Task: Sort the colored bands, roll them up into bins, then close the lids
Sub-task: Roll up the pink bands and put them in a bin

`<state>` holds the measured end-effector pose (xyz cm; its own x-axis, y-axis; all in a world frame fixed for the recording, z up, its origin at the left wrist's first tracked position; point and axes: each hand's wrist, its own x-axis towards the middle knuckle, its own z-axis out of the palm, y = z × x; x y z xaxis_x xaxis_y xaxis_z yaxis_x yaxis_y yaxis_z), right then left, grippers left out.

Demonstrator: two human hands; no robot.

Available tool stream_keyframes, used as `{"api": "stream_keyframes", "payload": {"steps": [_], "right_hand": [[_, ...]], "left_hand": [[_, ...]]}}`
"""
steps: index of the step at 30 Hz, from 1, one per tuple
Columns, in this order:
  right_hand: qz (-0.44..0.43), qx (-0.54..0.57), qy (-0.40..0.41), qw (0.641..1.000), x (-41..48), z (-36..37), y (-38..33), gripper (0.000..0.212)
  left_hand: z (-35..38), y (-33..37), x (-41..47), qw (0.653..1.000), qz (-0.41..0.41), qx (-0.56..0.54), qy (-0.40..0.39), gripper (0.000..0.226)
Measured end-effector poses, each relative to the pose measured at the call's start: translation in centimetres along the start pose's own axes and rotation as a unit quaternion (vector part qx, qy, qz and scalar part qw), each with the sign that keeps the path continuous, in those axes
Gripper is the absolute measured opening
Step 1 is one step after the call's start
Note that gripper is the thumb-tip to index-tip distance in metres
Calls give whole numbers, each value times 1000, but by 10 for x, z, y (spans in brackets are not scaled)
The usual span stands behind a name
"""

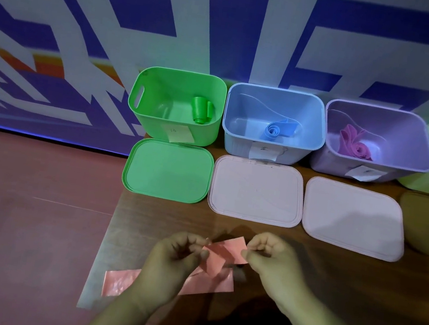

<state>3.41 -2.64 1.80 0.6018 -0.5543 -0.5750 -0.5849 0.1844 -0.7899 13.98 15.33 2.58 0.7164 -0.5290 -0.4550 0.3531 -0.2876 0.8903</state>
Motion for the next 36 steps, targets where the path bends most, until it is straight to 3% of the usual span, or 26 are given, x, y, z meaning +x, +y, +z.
{"api": "stream_keyframes", "payload": {"steps": [4,9,13,16,22,36], "right_hand": [[-46,2,-30,998,-17,-17,-41,16],[-105,16,-51,993,-44,-38,-78,14],[-110,68,-78,989,-59,-51,-90,24],[-108,118,-88,983,-71,-62,-100,20],[-121,182,-113,969,-92,-89,-109,16],[-110,178,-206,956,-125,-153,-104,19]], "left_hand": [[9,30,-11,998,61,-4,-19,7],[23,64,-22,988,147,31,-34,20],[40,85,-34,984,175,12,-35,7],[56,96,-42,980,194,-14,-38,10],[91,106,-57,973,220,-69,1,22],[165,106,-108,948,285,-89,110,23]]}}
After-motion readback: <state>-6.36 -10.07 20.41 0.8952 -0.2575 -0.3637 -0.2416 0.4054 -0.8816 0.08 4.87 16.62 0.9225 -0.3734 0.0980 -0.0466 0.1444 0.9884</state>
